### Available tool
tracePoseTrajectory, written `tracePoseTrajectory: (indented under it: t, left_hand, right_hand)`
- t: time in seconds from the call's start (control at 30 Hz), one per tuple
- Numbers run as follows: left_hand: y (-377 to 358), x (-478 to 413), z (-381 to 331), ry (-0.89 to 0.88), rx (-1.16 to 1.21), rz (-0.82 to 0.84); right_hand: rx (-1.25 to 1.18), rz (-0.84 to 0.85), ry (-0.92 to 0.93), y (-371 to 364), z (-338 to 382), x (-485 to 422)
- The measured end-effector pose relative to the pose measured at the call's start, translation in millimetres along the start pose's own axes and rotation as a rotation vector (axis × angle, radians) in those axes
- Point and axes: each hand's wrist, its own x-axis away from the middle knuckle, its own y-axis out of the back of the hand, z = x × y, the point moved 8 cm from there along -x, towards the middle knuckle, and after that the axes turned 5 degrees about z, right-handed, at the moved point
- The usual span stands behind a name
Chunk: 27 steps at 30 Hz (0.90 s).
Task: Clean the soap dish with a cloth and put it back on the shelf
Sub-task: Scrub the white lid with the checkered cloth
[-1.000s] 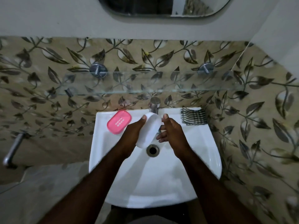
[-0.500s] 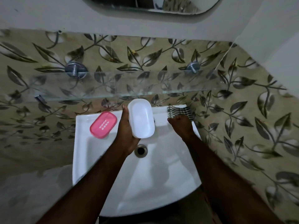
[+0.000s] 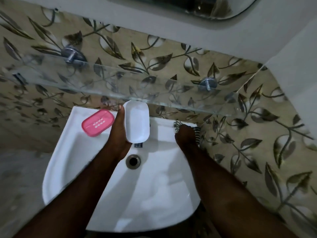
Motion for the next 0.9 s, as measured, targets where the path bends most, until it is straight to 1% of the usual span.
tracePoseTrajectory:
  t: [0.07, 0.1, 0.13, 0.23, 0.27, 0.33, 0.37, 0.4, 0.5, 0.6, 0.7, 0.77, 0.83, 0.9]
  left_hand:
    - [-2.9, 1.4, 0.8, -0.019, 0.038, -0.011]
    - [-4.4, 3.1, 1.8, -0.022, 0.048, -0.010]
    - [-5.0, 5.5, 2.3, -0.019, 0.054, -0.014]
    - [-4.3, 13.6, -0.2, 0.003, 0.046, -0.019]
    - [-3.5, 15.7, 1.2, 0.023, 0.050, -0.005]
    - [-5.1, 23.6, 4.1, 0.090, 0.041, 0.038]
    - [-6.3, 29.0, 5.4, 0.131, 0.025, 0.062]
    - [-7.7, 34.5, 8.0, 0.173, 0.018, 0.082]
    - [-2.7, 54.0, 15.4, 0.290, 0.038, 0.131]
    - [8.9, 67.7, 21.1, 0.379, 0.132, 0.181]
    - [16.2, 77.2, 15.4, 0.391, 0.189, 0.267]
    - [23.5, 81.6, 12.1, 0.393, 0.227, 0.262]
    - [35.3, 84.9, 10.3, 0.410, 0.243, 0.192]
    - [40.3, 86.3, 2.9, 0.406, 0.214, 0.172]
  right_hand:
    - [-0.087, 0.032, -0.041, 0.9, -8.2, -2.4]
    - [-0.212, 0.053, -0.079, 1.0, -14.8, -3.3]
    - [-0.397, 0.051, -0.113, 4.6, -20.2, 1.4]
    - [-1.111, -0.075, -0.098, 28.8, -17.6, 54.8]
    - [-1.336, -0.045, -0.094, 30.5, -10.2, 79.2]
    - [-1.729, 0.128, -0.057, 25.7, 9.2, 123.8]
    - [-1.870, 0.194, -0.041, 23.0, 19.0, 140.9]
    - [-1.958, 0.240, -0.044, 23.2, 28.1, 157.6]
    - [-2.006, 0.259, -0.077, 11.5, 50.6, 185.7]
    - [-2.037, 0.260, -0.061, 0.7, 69.3, 201.9]
    - [-2.120, 0.305, -0.009, -6.8, 87.9, 217.8]
    - [-2.124, 0.337, 0.053, -4.7, 97.0, 227.2]
    - [-2.035, 0.370, 0.055, -2.0, 103.9, 236.8]
    - [-1.809, 0.365, 0.011, -2.9, 107.6, 240.6]
